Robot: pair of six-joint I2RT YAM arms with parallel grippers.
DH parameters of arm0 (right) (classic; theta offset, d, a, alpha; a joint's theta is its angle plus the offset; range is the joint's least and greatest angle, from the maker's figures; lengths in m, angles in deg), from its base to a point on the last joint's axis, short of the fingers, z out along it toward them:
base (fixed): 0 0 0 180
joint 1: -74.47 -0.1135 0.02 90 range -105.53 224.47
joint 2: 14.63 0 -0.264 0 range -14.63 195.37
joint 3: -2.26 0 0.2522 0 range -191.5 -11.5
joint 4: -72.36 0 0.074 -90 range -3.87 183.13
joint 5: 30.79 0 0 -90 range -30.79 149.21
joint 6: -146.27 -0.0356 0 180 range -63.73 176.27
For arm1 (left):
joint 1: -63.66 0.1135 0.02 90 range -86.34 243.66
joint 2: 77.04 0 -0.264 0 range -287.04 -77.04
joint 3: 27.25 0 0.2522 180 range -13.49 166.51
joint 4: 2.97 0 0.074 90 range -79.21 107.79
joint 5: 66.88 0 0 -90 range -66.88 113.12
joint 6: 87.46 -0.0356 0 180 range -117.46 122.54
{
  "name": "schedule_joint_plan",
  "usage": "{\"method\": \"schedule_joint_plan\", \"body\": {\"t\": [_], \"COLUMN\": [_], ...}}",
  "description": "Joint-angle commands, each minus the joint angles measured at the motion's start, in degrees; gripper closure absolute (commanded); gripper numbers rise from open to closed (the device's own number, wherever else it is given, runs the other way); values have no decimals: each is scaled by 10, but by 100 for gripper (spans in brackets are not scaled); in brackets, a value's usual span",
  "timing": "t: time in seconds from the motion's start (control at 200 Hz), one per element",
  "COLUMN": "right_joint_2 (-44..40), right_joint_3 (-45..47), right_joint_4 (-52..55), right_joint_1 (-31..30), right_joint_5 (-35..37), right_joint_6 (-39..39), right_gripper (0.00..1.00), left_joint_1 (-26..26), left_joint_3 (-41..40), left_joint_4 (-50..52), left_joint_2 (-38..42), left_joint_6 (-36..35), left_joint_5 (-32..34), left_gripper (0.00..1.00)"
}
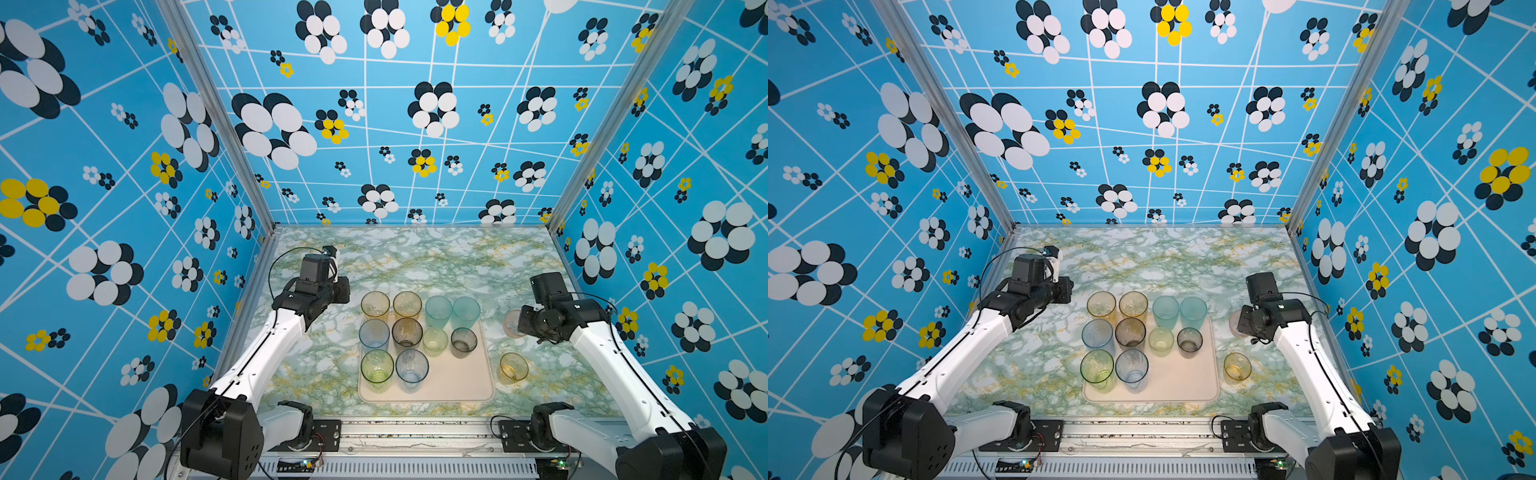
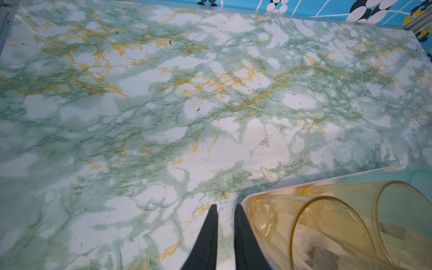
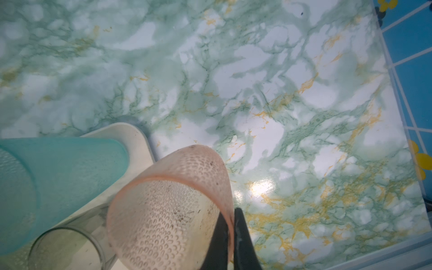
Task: Place the glasses into the tray
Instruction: Pick up the glass from the middle-right of the table, then place the glass on the tray.
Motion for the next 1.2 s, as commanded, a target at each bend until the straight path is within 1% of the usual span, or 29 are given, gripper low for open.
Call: {"method": "schedule_joint_plan", "body": {"t": [0.0,0.08,0.25,0.43,0.525,0.6,0.73,0.965,1.13,1.2], "right_joint_2": [-18,-28,-60,-81,-94,-96,-90,-36,-19,-8], "right_joint_3": [-34,-48,-72,-91,-93,-97,-96,-108,-113,-110], "right_joint_4": [33,41,54,91,94,98,86,98,101,93], "right_joint_1": [3,3,2,-9,-29,-48,-103,-246,-317,-346], "right_joint_5": [6,-6,-66,-75,-80,-71,-72,-29,-20,-31], "right_joint_6": [25,35,66,81,81,77,72,50,26,14], "right_gripper": [100,100,100,100,100,100,100,100,100,100], "left_joint_1": [0,-1,-2,-7,-14,-21,-32,-44,-46,-47], "left_joint_3": [-3,-1,7,17,25,31,38,44,44,43], "left_joint_4": [9,11,18,22,24,25,29,37,39,38], "left_joint_2": [13,14,16,14,10,9,8,9,12,11], "left_joint_6": [-4,-3,-2,1,3,3,3,3,3,3], "left_joint_5": [1,3,2,2,3,7,16,29,32,33], "left_gripper": [83,83,83,83,83,83,83,83,83,83]}}
